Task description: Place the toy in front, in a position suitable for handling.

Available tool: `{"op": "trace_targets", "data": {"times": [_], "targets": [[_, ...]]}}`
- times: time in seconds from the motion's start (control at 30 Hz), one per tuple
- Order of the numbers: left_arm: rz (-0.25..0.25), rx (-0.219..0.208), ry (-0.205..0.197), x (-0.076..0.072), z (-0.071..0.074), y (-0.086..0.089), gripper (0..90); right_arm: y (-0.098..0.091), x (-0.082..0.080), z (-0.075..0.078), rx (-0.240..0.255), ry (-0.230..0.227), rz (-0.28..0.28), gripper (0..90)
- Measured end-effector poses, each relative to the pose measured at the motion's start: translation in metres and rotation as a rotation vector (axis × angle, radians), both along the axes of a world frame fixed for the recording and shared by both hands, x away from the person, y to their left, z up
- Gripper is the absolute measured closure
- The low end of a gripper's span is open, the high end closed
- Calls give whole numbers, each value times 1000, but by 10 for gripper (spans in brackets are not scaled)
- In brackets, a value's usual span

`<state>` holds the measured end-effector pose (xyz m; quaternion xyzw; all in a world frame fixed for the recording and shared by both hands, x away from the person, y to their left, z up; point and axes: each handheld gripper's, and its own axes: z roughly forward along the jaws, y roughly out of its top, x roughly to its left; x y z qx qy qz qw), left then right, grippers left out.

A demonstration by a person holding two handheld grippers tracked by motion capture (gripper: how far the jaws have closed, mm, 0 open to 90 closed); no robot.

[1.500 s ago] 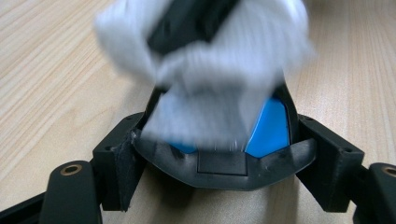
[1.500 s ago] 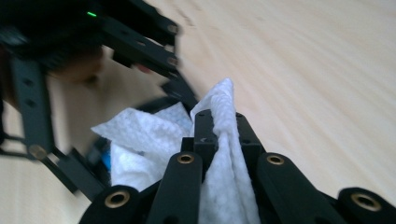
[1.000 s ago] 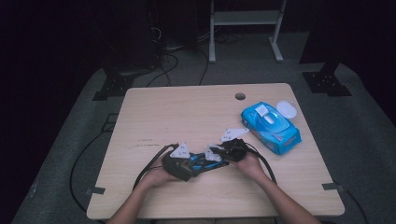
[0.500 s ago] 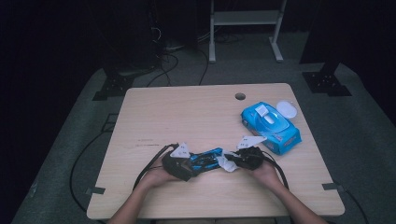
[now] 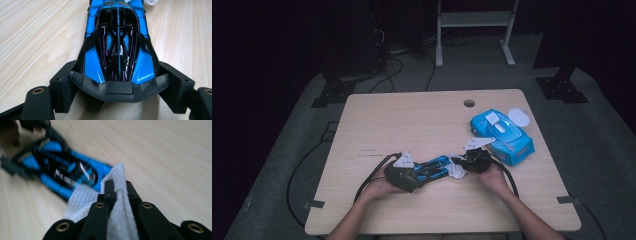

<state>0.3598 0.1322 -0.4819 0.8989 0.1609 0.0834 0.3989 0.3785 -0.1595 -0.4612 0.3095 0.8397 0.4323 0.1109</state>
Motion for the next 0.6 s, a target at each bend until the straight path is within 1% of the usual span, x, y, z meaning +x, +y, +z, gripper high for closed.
{"op": "trace_targets", "data": {"times": [0.07,0.13,0.17,0.2,0.23,0.27,0.33,0.4,0.5,0.53,0.57,0.6], "targets": [[0,0,0,0,0,0,239,8,7,2,30,3,0,834],[2,1,0,0,0,0,239,18,11,3,36,8,11,834],[2,1,0,0,0,0,239,24,12,2,46,13,18,834],[2,1,2,0,0,0,239,27,12,1,47,20,24,834],[1,2,2,0,0,0,239,31,10,-2,24,21,41,834],[-3,7,1,0,0,0,239,31,7,-3,20,6,42,834],[-4,7,2,1,1,1,239,26,3,-3,29,14,47,834],[-1,11,7,1,1,0,238,20,-4,-4,19,11,45,833],[2,14,9,1,1,-1,238,16,-14,-3,-1,13,60,831],[2,20,10,1,2,-1,237,15,-17,-3,3,8,64,831],[5,29,15,1,3,-2,237,14,-18,-3,5,13,66,830],[5,46,20,1,4,-2,235,13,-19,-3,10,14,66,830]]}}
